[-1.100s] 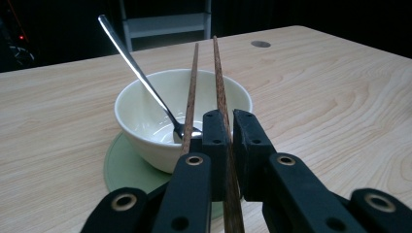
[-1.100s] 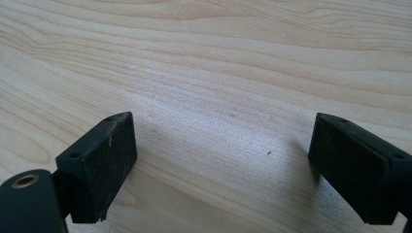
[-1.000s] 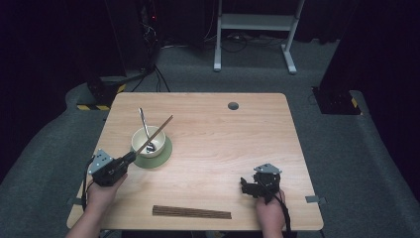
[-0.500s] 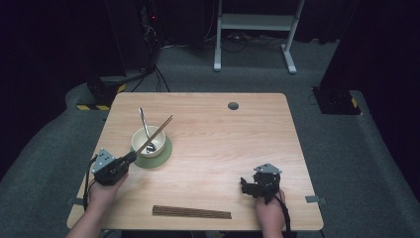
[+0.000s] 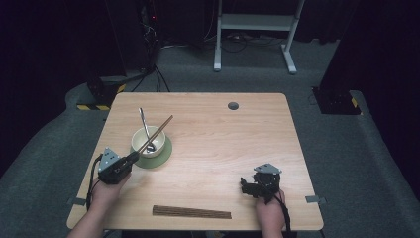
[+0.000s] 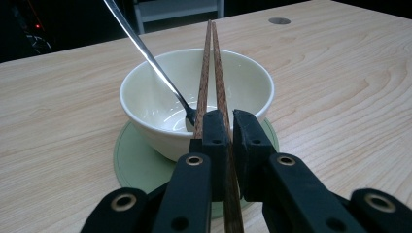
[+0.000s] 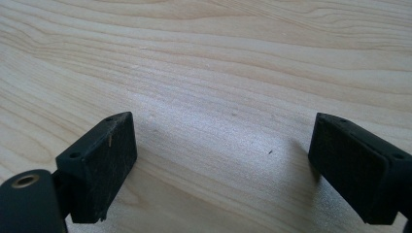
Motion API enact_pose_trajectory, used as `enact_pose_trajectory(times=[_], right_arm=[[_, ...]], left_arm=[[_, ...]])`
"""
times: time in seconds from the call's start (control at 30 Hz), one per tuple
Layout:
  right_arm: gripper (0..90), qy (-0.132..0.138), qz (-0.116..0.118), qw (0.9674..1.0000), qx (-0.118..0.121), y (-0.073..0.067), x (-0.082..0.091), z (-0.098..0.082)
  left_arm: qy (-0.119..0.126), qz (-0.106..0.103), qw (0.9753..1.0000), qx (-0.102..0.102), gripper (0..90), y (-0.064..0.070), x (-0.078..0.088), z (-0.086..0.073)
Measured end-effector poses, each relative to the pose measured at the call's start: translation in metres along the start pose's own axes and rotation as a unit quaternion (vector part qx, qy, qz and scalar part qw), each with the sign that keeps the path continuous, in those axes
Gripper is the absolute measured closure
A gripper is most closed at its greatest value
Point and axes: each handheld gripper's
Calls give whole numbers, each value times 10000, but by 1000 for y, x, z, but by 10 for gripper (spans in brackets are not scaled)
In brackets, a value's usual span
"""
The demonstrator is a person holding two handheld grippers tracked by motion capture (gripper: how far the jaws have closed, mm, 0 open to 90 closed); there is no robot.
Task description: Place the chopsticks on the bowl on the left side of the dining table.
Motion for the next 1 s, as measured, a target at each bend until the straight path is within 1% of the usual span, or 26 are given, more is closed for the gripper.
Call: enact_pose_trajectory(times=[0.13,0.47,0.77,0.87,0.93,0.97,1.0], right_arm=[[97,0,1,10000,0,0,0,0],[98,0,2,10000,11,0,0,0],[98,-3,6,10000,12,0,0,0],[98,-2,7,10000,14,0,0,0],[98,-2,6,10000,14,0,0,0],[98,-1,7,10000,22,0,0,0],[98,-1,7,10000,22,0,0,0]], left_arm=[[-15,8,10000,-53,840,1,-1,0],[-46,5,10000,-34,837,1,-3,0],[-49,60,10000,-56,817,3,-1,3],[35,93,9999,-93,785,5,3,5],[78,97,9999,-80,775,5,5,6],[158,141,9998,-18,741,4,8,7],[158,141,9998,-18,719,4,8,7]])
Point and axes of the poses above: each handheld gripper's, and its own axes: x roughly backward along the jaws, z roughly out of its top, y roughly to its right, and after that the axes turned 9 degrees about -y, right-handed
